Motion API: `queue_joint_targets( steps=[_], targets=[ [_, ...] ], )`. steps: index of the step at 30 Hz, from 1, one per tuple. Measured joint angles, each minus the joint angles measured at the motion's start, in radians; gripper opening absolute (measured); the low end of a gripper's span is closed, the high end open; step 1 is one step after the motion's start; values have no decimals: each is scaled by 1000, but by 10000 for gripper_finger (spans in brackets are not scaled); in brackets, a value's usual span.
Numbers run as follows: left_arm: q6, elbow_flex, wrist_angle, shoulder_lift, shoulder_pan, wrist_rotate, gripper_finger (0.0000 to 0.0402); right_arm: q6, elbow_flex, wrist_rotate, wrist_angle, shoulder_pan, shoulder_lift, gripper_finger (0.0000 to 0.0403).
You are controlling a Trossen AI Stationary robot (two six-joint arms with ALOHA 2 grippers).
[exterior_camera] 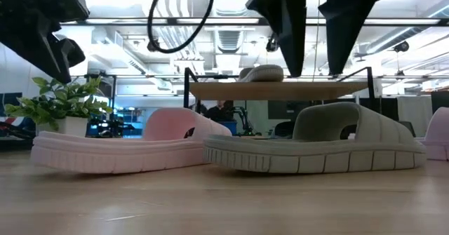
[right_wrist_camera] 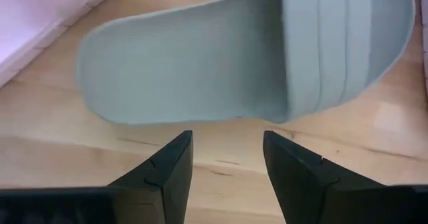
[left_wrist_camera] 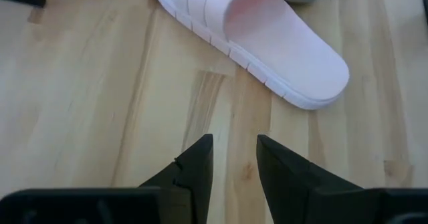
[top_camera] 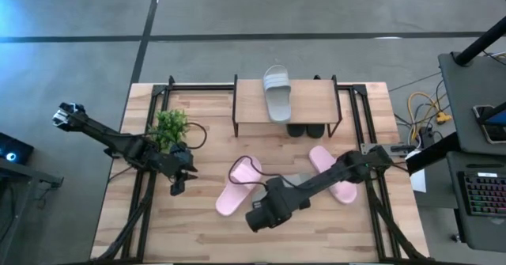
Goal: Pick and place slides into the shelf
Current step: Put the gray slipper on the shelf
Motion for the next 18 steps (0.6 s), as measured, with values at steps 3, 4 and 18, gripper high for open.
queue_joint_targets(
  steps=[3, 4, 18],
  targets=[
    [15, 0, 2, 4, 0, 0, 99, -57, -16, -5, -2, -4, -7, 173],
    [24, 0, 0, 4, 0, 0, 99, -83, -25, -22, -2, -8, -8, 173],
    [56, 0, 1, 19, 0, 0, 99, -198, -228, -86, 0, -54, -102, 173]
  ],
)
